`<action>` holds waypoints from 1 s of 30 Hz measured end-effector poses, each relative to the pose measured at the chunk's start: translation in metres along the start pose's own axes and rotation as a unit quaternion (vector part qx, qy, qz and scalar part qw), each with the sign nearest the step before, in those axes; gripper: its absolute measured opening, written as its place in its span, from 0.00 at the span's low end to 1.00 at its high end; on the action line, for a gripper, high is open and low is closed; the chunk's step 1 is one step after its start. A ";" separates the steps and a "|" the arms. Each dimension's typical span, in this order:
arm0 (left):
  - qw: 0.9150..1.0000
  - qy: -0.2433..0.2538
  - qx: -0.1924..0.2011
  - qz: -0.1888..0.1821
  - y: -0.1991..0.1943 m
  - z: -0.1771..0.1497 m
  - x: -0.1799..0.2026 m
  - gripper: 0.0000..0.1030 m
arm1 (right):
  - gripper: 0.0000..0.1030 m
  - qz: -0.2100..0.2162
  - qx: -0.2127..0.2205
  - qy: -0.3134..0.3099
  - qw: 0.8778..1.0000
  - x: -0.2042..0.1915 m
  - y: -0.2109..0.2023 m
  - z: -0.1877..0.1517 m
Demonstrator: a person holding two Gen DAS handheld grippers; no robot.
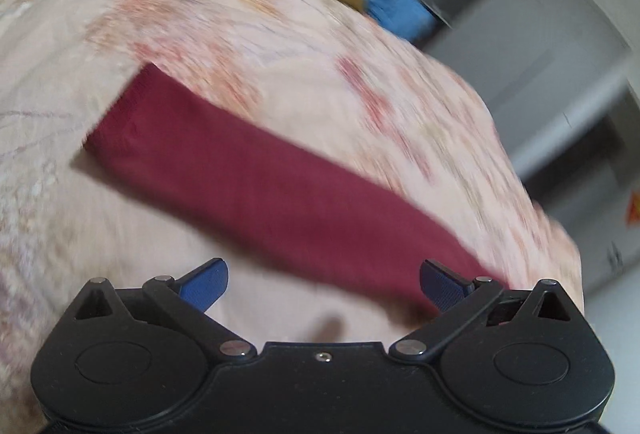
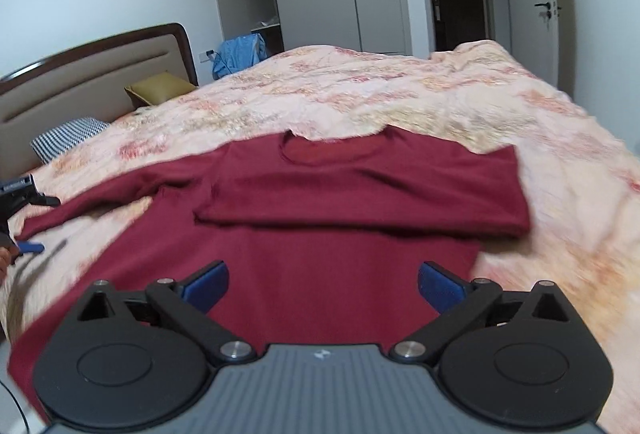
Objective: Fold small clothes
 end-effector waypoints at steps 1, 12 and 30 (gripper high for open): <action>1.000 -0.016 0.009 0.016 0.002 0.006 -0.003 0.84 | 1.00 0.009 -0.002 0.003 1.000 -0.004 0.009 0.003; 0.991 0.006 0.110 0.072 0.008 0.055 -0.002 0.08 | 1.00 0.051 -0.028 -0.008 0.998 -0.024 0.044 -0.006; 0.846 0.484 0.057 -0.218 -0.012 -0.075 0.299 0.13 | 1.00 0.003 0.017 0.026 0.999 0.046 0.000 0.001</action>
Point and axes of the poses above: each gripper's, at about its wrist camera, not at the fingertips, and y roughly the way its jaws point, x to its right, z to its top, the point moved 6 cm from there along y, roughly the way its jaws point, and after that the axes turned 11 degrees about y, right-handed, at the moved point
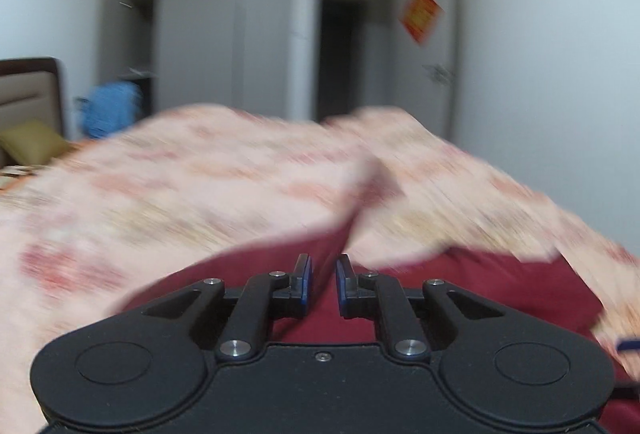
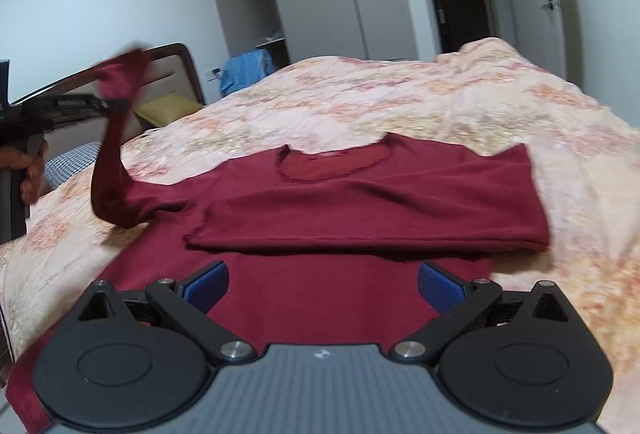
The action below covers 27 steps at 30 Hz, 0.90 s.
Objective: Fold small clothes
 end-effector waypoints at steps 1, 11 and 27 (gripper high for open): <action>1.000 0.010 -0.010 -0.013 0.009 -0.007 0.014 0.13 | 1.00 -0.005 -0.002 0.004 1.000 0.006 -0.003 -0.001; 0.991 0.017 -0.095 -0.092 0.031 -0.072 0.072 0.41 | 1.00 -0.015 -0.010 0.024 1.000 0.039 -0.019 -0.007; 0.980 0.011 -0.159 0.123 -0.040 -0.107 -0.037 0.99 | 0.84 0.119 -0.082 0.003 0.990 -0.077 0.098 0.038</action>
Point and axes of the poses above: each gripper's, at about its wrist camera, not at the fingertips, and y roughly the way its jaws point, x to its right, z to its top, the point moved 6 cm from there along y, roughly the way its jaws point, and after that the axes turned 11 degrees about y, right-handed, at the moved point
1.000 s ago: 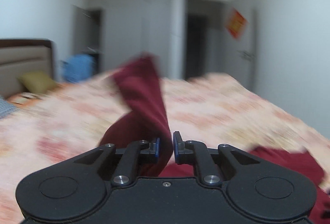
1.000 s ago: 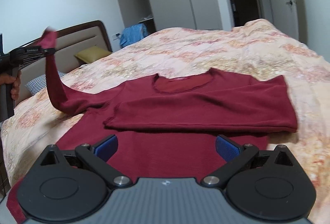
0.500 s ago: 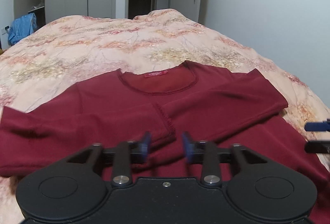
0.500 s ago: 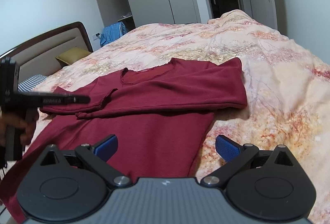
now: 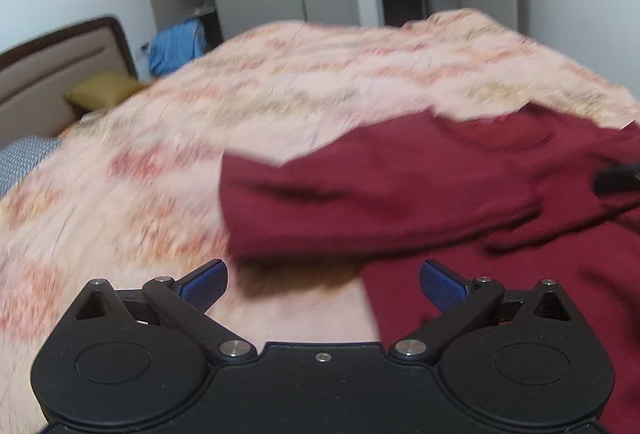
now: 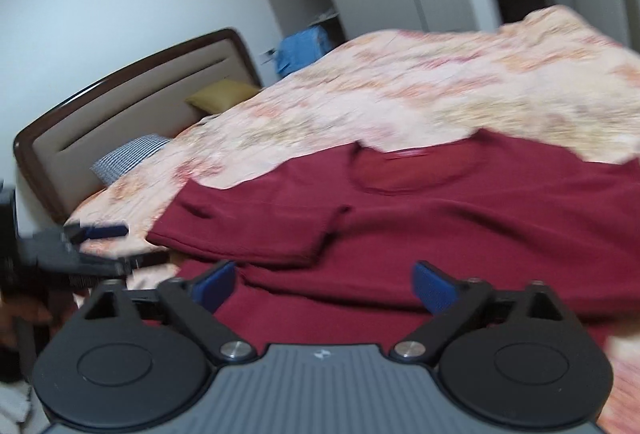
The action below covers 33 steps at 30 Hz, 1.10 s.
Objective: Fold small clothes
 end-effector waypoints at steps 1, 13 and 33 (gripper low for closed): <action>1.000 -0.002 -0.008 0.001 0.003 -0.006 -0.004 0.99 | 0.78 0.000 -0.009 0.006 1.000 -0.005 0.015 0.004; 0.999 -0.040 0.010 0.019 0.022 -0.017 -0.028 0.95 | 0.05 -0.009 0.055 0.011 0.998 -0.045 0.045 0.071; 0.993 0.078 0.026 0.090 0.058 0.020 0.000 0.09 | 0.04 -0.045 0.123 -0.038 0.991 0.007 -0.049 0.069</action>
Point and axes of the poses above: each gripper's, at about its wrist camera, not at the fingertips, and y roughly the way its jaws point, x to its right, z to its top, the point moved 6 cm from there along y, roughly the way its jaws point, and after that the axes turned 11 degrees about y, right-handed, at the moved point
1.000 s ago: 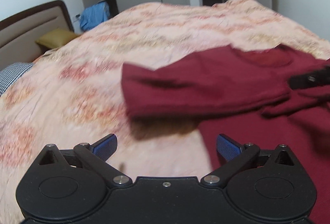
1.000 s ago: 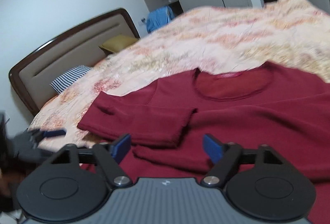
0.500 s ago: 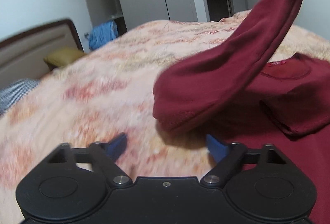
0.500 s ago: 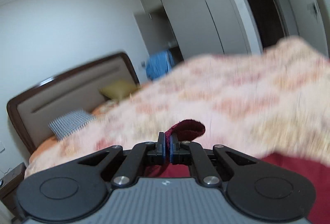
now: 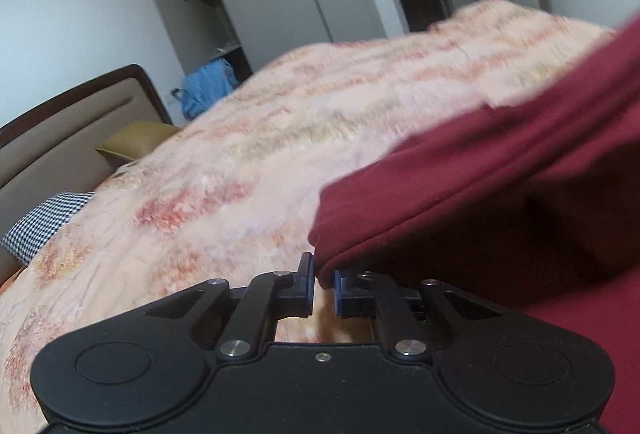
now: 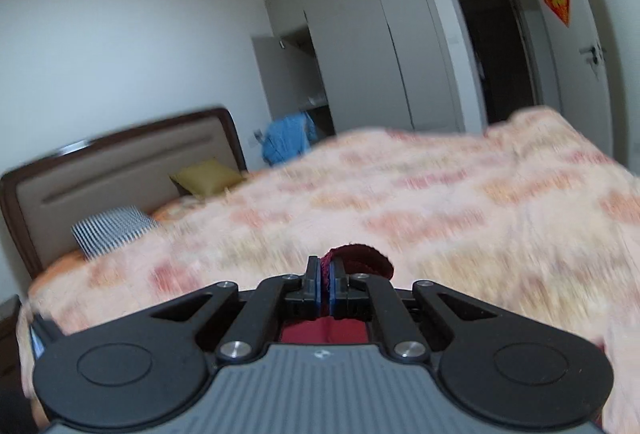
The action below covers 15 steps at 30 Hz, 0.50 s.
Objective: Fold small clothes
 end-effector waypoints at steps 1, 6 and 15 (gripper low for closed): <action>1.000 0.008 -0.001 -0.005 -0.001 -0.003 0.003 0.09 | 0.04 -0.011 -0.020 0.002 1.000 0.009 0.001 -0.018; 1.000 0.025 0.002 -0.015 -0.006 -0.010 0.011 0.09 | 0.04 -0.041 -0.104 0.042 0.993 0.052 0.006 -0.085; 1.000 0.003 0.010 -0.024 -0.002 -0.013 0.006 0.09 | 0.51 -0.046 -0.097 -0.009 0.994 0.035 0.012 -0.049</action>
Point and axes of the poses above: each gripper's, at about its wrist camera, not at the fingertips, and y roughly the way its jaws point, x to its right, z to its top, the point moved 6 cm from there along y, roughly the way its jaws point, and after that the axes turned 11 degrees about y, right-handed, at the moved point
